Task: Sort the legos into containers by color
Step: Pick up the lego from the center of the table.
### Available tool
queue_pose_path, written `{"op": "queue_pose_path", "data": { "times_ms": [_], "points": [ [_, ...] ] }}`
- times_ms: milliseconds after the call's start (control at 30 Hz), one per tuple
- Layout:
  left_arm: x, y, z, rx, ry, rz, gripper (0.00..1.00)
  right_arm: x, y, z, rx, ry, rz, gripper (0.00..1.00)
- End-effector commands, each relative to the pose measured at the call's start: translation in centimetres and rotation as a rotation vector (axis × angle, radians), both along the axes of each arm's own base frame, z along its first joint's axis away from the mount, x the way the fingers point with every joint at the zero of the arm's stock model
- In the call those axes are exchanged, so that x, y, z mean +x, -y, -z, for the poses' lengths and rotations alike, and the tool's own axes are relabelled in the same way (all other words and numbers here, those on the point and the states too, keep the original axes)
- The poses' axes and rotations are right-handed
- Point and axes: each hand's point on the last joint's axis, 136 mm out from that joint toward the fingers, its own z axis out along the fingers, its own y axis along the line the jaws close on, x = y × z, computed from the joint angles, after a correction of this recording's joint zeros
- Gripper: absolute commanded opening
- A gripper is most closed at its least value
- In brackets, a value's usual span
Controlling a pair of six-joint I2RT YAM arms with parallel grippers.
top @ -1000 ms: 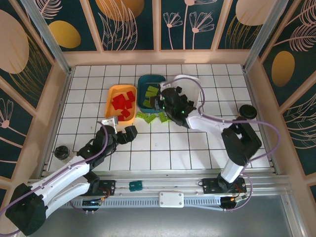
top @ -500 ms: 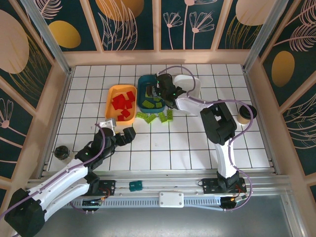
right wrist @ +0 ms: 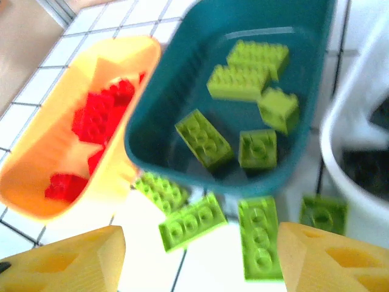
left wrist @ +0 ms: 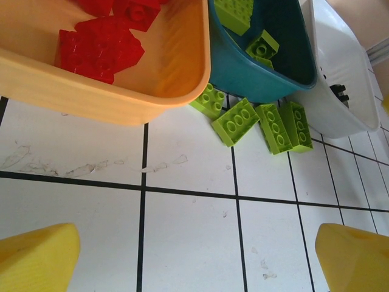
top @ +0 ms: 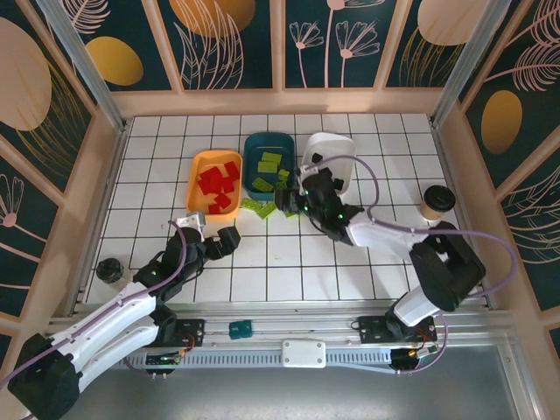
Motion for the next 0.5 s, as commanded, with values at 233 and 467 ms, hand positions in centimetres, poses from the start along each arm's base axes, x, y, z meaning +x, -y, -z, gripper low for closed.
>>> {"op": "queue_pose_path", "data": {
  "times_ms": [233, 467],
  "points": [
    [0.2, 0.4, 0.6, -0.016, -0.012, 0.005, 0.99, -0.6, 3.9, 7.1, -0.027, -0.14, 0.15, 0.73],
    [0.0, 0.3, 0.9, -0.02, -0.02, 0.003, 0.99, 1.9, 3.7, 8.6, -0.089, -0.134, 0.19, 0.71]
  ]
}}
